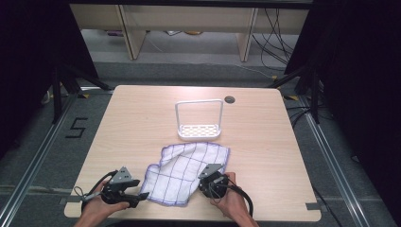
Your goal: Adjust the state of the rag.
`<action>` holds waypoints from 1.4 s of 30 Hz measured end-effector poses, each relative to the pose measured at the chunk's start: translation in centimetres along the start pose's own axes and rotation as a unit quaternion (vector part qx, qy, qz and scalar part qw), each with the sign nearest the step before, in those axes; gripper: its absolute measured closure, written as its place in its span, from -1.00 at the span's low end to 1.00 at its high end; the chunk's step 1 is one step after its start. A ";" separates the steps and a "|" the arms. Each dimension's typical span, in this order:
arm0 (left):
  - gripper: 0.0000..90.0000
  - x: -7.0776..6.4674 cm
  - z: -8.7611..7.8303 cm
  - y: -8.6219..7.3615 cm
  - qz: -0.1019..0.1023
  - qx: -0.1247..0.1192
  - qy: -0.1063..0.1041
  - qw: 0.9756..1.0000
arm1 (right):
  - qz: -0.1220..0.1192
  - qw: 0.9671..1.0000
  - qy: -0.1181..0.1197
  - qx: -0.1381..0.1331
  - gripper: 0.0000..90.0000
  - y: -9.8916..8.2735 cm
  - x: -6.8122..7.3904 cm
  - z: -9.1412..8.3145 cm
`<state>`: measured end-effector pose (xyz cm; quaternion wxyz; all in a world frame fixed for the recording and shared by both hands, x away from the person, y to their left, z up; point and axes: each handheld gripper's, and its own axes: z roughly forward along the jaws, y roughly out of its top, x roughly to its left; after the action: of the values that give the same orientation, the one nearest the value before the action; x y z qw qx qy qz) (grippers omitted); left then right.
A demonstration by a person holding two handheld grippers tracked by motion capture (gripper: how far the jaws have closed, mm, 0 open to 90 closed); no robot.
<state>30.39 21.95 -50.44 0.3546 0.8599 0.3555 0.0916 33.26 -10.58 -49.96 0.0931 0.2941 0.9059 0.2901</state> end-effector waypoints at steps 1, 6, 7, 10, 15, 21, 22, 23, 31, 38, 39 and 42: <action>-0.14 0.0 0.0 0.0 0.000 0.000 0.000 1.000 | 0.000 1.000 0.000 0.000 0.83 0.0 0.0 0.0; 0.29 -0.4 0.4 -0.2 0.023 0.011 0.008 1.000 | -0.011 1.000 0.014 -0.001 0.88 -0.1 -0.2 -0.1; 0.29 -0.4 0.4 -0.2 0.030 0.012 0.004 0.999 | -0.011 1.000 0.014 -0.001 0.88 -0.1 -0.2 -0.1; 0.69 -0.5 0.5 -0.2 0.035 0.008 0.005 0.999 | -0.011 1.000 0.012 -0.008 0.89 0.0 -0.3 -0.3; 0.95 -0.3 0.5 -0.3 0.036 -0.004 -0.009 0.999 | 0.004 0.999 0.016 -0.031 0.90 0.0 -0.7 -1.5; 0.97 -0.8 -0.4 -0.4 0.047 -0.014 -0.017 0.999 | 0.013 0.997 0.020 -0.072 0.91 -0.1 -1.5 -4.7; 0.97 -1.1 -0.6 -0.4 0.045 -0.017 -0.023 0.999 | 0.013 0.997 0.022 -0.075 0.92 -0.2 -1.7 -5.6; 0.97 -1.1 -0.6 -0.4 0.045 -0.017 -0.023 0.999 | 0.013 0.997 0.022 -0.075 0.92 -0.2 -1.7 -5.6; 0.97 -4.3 -1.7 -0.5 0.078 -0.036 -0.054 0.995 | 0.018 0.996 0.032 -0.075 0.92 -2.4 -1.7 -9.4; 0.97 -4.2 0.0 -1.0 0.093 0.004 -0.057 0.994 | 0.036 0.998 0.029 -0.033 0.89 -4.6 -1.8 -6.6; 0.97 -4.3 0.2 -1.0 0.088 0.007 -0.059 0.994 | 0.031 0.999 0.026 -0.028 0.89 -4.5 -1.9 -6.1; 0.97 -4.1 0.2 -0.9 0.093 0.007 -0.054 0.994 | 0.037 0.999 0.020 -0.011 0.85 -3.4 -2.4 -4.5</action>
<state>26.95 19.50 -50.85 0.3568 0.8956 0.2548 0.0755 32.00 -16.34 -48.29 0.0672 0.3200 0.8930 0.3092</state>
